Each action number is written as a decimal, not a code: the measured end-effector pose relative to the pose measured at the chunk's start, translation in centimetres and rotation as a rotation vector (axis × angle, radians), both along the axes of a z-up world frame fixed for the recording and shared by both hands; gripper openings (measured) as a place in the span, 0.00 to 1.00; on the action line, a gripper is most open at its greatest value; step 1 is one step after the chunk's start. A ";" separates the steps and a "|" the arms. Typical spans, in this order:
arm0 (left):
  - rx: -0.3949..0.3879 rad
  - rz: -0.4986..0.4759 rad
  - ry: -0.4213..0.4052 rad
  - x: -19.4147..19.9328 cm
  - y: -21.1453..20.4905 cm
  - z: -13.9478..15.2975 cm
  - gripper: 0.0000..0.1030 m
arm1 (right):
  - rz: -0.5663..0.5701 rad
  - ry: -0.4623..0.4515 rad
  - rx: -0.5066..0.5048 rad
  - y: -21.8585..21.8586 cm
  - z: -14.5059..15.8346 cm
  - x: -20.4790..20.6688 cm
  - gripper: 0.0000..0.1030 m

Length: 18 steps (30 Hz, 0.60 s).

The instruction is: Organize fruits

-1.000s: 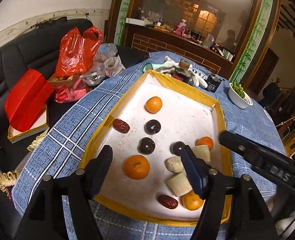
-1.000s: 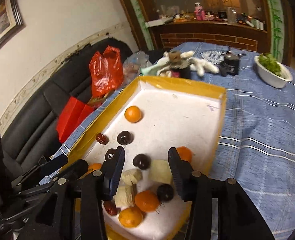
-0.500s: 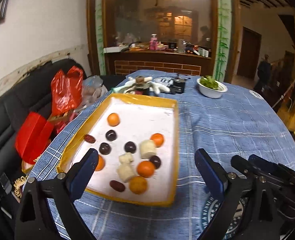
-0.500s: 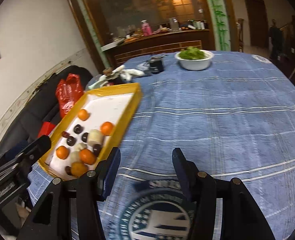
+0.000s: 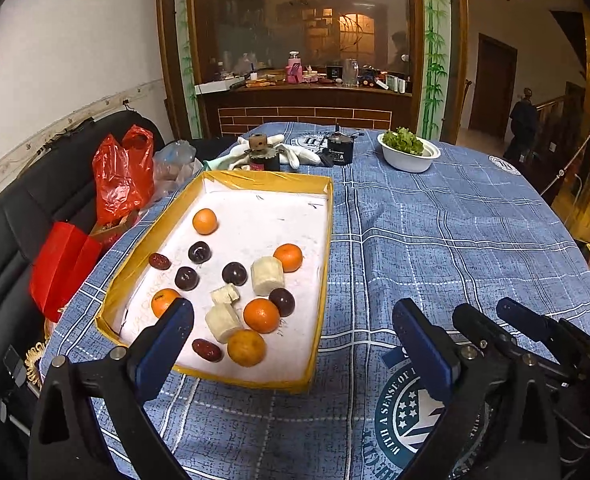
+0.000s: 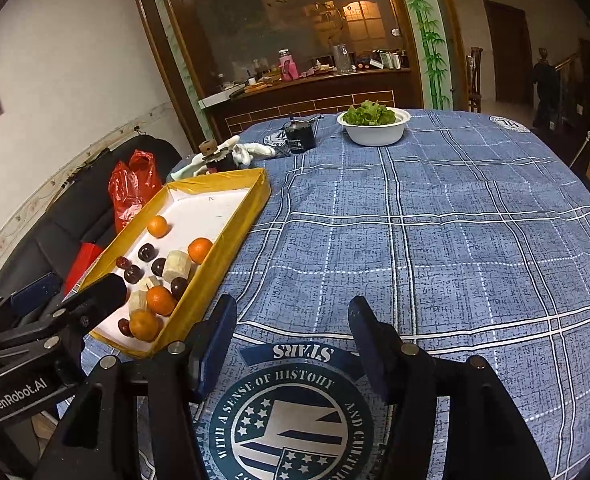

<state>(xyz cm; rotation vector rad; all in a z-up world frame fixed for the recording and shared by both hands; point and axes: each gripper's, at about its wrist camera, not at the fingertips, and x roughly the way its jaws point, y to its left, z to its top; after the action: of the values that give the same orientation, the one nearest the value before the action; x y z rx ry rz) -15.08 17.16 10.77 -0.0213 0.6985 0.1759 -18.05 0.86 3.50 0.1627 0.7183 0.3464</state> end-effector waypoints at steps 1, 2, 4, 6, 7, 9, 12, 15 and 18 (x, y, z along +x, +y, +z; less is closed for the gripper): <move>-0.001 -0.001 0.001 0.0 0.0 0.0 0.96 | -0.001 0.001 0.000 0.0 0.0 0.0 0.63; -0.001 -0.003 0.002 0.0 0.0 0.0 0.96 | -0.003 0.003 0.000 -0.1 -0.1 0.1 0.63; -0.003 -0.004 0.003 0.1 -0.1 0.0 0.96 | -0.004 0.007 -0.002 0.0 -0.2 0.2 0.63; -0.006 -0.005 0.007 0.2 0.0 -0.1 0.96 | -0.004 0.011 -0.007 0.1 -0.3 0.3 0.63; -0.008 -0.005 0.010 0.2 0.0 -0.2 0.96 | -0.004 0.013 -0.009 0.1 -0.4 0.3 0.63; -0.014 -0.006 0.016 0.4 0.1 -0.3 0.96 | -0.004 0.018 -0.010 0.2 -0.5 0.4 0.63; -0.017 -0.006 0.021 0.4 0.4 -0.5 0.96 | -0.004 0.021 -0.013 0.3 -0.6 0.5 0.63; -0.020 -0.008 0.026 0.4 0.5 -0.8 0.96 | -0.004 0.026 -0.014 0.3 -0.8 0.6 0.64; -0.023 -0.010 0.031 0.4 0.6 -1.0 0.96 | -0.006 0.030 -0.016 0.3 -1.0 0.7 0.64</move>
<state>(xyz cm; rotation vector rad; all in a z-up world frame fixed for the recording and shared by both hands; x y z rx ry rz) -14.66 17.79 9.77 -0.0375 0.7316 0.1592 -17.36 1.19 2.54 0.1553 0.7499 0.3335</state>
